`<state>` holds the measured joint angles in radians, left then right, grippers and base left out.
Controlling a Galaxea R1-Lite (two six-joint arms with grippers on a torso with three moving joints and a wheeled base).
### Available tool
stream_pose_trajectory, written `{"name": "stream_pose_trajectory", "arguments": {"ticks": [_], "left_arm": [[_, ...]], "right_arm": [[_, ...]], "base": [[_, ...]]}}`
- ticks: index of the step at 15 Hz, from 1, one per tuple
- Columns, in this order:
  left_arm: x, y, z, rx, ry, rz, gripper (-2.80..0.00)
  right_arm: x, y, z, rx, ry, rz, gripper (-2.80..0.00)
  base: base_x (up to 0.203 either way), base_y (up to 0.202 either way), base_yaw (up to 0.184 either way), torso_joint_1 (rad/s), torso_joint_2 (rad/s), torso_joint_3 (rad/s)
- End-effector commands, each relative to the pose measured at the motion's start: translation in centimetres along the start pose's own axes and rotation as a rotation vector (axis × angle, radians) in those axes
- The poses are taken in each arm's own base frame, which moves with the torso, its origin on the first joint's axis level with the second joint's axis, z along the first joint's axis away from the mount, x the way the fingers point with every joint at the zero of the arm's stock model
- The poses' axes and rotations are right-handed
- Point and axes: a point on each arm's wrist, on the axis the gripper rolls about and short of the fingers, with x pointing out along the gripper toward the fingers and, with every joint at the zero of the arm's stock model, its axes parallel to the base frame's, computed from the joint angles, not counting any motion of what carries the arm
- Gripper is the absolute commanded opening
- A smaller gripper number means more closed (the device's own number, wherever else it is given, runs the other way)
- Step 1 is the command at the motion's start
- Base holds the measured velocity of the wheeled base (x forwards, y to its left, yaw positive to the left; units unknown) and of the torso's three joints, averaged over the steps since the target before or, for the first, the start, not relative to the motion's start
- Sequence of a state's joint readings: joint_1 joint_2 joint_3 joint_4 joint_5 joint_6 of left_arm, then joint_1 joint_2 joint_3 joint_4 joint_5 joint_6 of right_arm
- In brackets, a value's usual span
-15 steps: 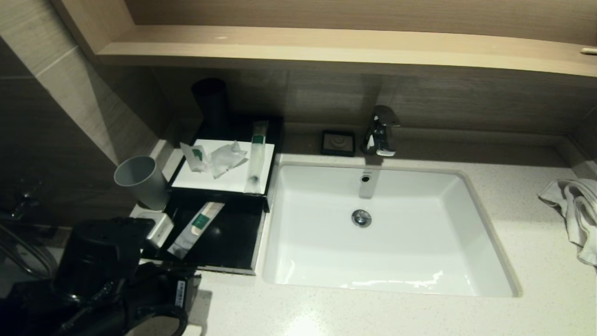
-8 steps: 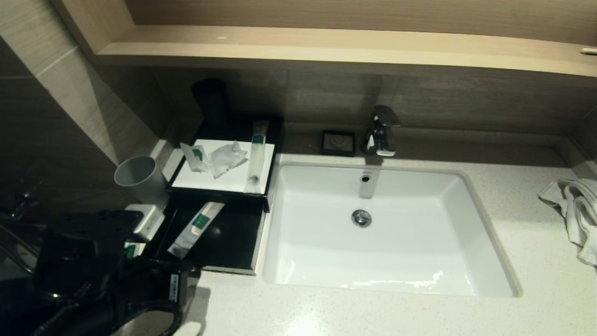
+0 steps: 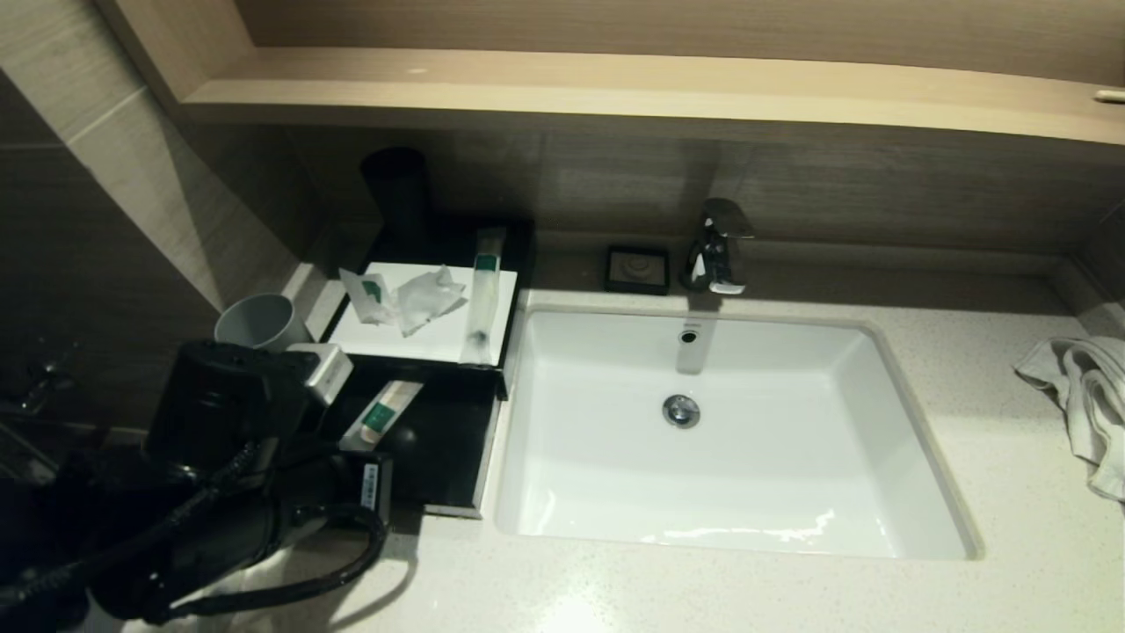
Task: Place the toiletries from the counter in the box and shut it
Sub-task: Open the drawer, then pick up the bathroom toiletry
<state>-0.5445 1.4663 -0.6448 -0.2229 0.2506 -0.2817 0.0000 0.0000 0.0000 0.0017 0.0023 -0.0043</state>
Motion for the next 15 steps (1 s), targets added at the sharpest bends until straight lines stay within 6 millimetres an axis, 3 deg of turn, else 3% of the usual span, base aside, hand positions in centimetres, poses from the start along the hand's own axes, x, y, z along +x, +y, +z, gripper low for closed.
{"name": "stream_pose_trajectory", "arguments": {"ticks": [1, 8, 15], "left_arm": [[0.4, -0.5, 1.3, -0.008, -0.021, -0.003, -2.8], [-1.4, -1.4, 6.4, -0.038, -0.123, -0.027, -2.8], [3.1, -2.5, 10.2, -0.067, -0.182, 0.059, -2.8]], "right_arm": [[0.0, 0.0, 0.0, 0.0, 0.0, 0.001, -2.8], [0.0, 0.0, 0.0, 0.0, 0.0, 0.001, -2.8], [0.0, 0.0, 0.0, 0.0, 0.0, -0.001, -2.8]], "base": [[0.0, 0.0, 0.0, 0.0, 0.0, 0.0], [0.0, 0.0, 0.0, 0.0, 0.0, 0.0], [0.0, 0.0, 0.0, 0.0, 0.0, 0.0]]}}
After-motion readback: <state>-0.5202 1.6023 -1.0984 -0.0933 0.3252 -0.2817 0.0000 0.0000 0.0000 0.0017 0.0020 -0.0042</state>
